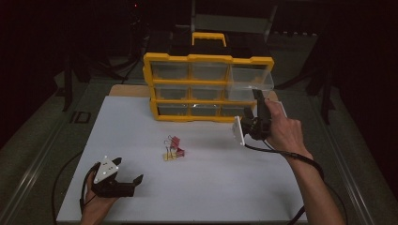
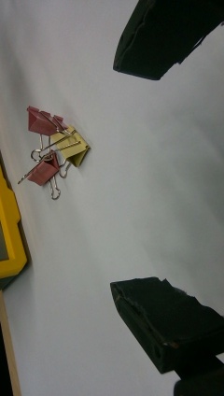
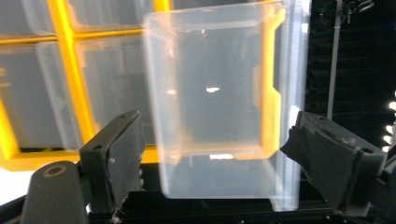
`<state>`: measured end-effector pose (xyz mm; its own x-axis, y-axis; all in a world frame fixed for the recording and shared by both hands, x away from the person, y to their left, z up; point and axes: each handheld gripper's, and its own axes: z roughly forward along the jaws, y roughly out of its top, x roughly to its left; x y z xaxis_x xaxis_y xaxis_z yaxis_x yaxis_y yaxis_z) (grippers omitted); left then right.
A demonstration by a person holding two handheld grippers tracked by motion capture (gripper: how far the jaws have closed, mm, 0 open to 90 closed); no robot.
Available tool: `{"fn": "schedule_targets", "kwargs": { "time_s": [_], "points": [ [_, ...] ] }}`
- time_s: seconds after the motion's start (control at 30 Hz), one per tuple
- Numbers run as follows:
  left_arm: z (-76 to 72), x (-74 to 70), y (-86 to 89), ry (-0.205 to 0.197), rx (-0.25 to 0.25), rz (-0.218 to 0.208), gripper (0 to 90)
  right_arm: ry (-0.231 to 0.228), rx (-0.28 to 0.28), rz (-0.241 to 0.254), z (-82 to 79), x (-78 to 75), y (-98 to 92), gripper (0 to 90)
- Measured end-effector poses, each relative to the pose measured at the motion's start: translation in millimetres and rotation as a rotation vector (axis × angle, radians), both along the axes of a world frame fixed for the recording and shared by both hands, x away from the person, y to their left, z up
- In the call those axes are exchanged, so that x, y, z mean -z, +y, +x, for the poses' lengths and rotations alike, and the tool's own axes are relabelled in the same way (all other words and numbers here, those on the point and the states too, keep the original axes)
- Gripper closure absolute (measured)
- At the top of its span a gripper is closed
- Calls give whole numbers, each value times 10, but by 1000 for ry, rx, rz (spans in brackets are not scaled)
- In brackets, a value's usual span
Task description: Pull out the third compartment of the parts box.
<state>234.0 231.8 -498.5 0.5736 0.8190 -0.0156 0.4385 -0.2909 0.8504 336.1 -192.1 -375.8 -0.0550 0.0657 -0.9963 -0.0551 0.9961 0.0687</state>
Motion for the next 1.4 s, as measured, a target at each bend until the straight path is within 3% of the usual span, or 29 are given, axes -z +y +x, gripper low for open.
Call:
{"fn": "schedule_targets", "kwargs": {
  "time_s": [0.07, 0.3, 0.4, 0.53, 0.6, 0.63, 0.77, 0.9, 1.23, 1.3, 1.37, 1.4],
  "points": [
    [0, 0, 0, -1, -1, -1, 2, 13, -4, 9, -13, 42, 3, 174],
    [-2, -2, 3, 1, -4, -5, 2, 75, -26, 125, -104, 220, 31, 174],
    [1, -8, 12, 0, -10, -12, 2, 94, -23, 142, -134, 289, 51, 168],
    [13, -24, 18, -2, -17, -28, 2, 171, -45, 256, -226, 431, 95, 167],
    [19, -40, 22, -5, -19, -34, 2, 190, -42, 281, -246, 450, 102, 167],
    [20, -49, 21, -8, -20, -36, 2, 225, -47, 341, -279, 498, 113, 165],
    [21, -114, 21, -23, -20, -46, 2, 302, -53, 483, -333, 566, 102, 164],
    [38, -185, 31, -39, -24, -54, 2, 347, -62, 622, -378, 611, 53, 183],
    [154, -330, 81, -38, -33, -76, 2, 506, -39, 1048, -473, 764, -268, 183],
    [192, -351, 86, -33, -31, -79, 2, 524, -27, 1085, -476, 781, -332, 183],
    [236, -373, 85, -25, -27, -82, 2, 512, -26, 1097, -501, 794, -382, 185],
    [251, -381, 83, -23, -24, -79, 3, 529, -34, 1133, -519, 806, -416, 186]
  ]
}}
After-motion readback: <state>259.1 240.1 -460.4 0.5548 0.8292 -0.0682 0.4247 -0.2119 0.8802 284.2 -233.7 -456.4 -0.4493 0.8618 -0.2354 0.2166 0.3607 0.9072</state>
